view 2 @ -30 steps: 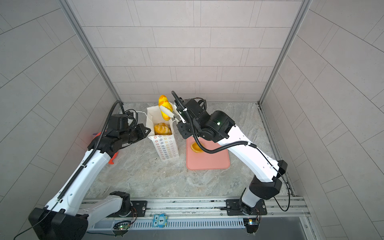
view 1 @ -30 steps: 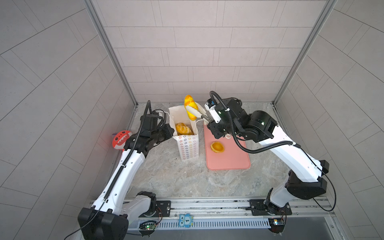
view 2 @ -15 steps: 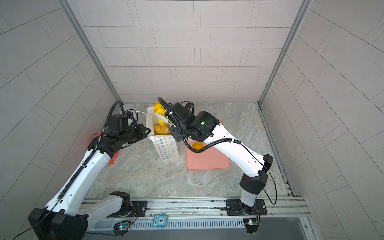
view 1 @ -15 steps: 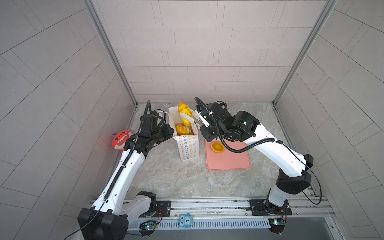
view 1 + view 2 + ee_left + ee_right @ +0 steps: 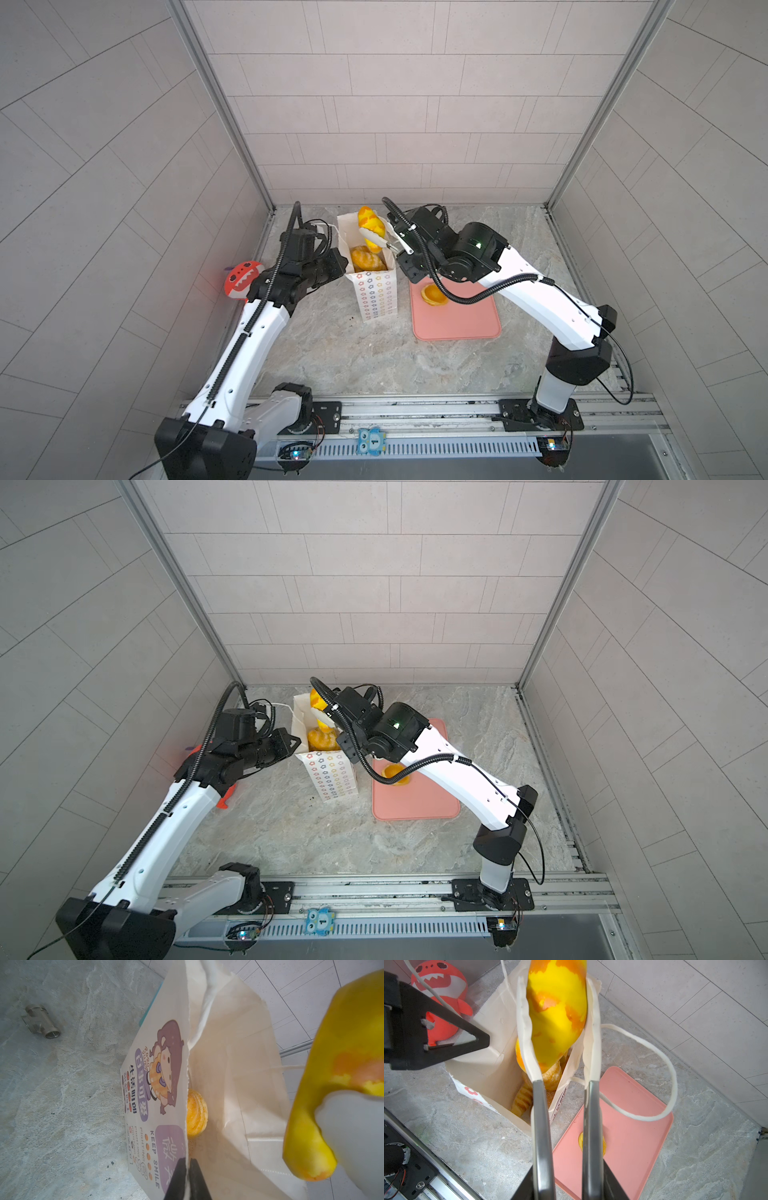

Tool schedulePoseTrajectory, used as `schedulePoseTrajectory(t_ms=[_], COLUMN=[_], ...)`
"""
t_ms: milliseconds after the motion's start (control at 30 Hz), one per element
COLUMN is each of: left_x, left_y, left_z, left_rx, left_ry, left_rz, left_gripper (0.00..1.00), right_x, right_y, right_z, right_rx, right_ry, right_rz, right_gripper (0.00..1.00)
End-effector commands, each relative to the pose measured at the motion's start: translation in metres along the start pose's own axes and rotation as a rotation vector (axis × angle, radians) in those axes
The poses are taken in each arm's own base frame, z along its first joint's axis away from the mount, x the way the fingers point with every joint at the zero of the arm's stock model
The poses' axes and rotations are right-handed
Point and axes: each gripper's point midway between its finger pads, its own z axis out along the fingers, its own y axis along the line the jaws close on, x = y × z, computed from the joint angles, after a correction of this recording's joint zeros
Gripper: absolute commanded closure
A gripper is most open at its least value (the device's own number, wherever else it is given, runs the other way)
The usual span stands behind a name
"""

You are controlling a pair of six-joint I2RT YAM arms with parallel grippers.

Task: Place the fake bread into the paper bag
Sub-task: 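Lower the yellow bun into the bag and open the right gripper, then withdraw the right gripper from the bag back over the tray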

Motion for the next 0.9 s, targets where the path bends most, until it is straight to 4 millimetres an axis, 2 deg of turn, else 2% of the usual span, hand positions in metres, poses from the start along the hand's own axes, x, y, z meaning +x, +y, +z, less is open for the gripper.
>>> schedulePoseTrajectory(t_ms=[0, 333, 533, 867], left_x=[-0.001, -0.002, -0.001, -0.003], left_y=[-0.005, -0.004, -0.004, -0.006], left_z=[-0.007, -0.007, -0.007, -0.007], left_rx=[0.005, 0.004, 0.003, 0.007], left_ry=[-0.011, -0.011, -0.010, -0.014], left_rz=[0.019, 0.018, 0.017, 0.019], left_gripper=[0.90, 0.90, 0.90, 0.90], right_x=[-0.010, -0.013, -0.016, -0.024], right_y=[-0.006, -0.008, -0.009, -0.029], right_z=[-0.012, -0.019, -0.024, -0.051], right_rx=[0.022, 0.020, 0.020, 0.075], right_ry=[-0.045, -0.062, -0.072, -0.142], right_rz=[0.002, 0.010, 0.014, 0.026], right_gripper=[0.58, 0.49, 0.49, 0.49])
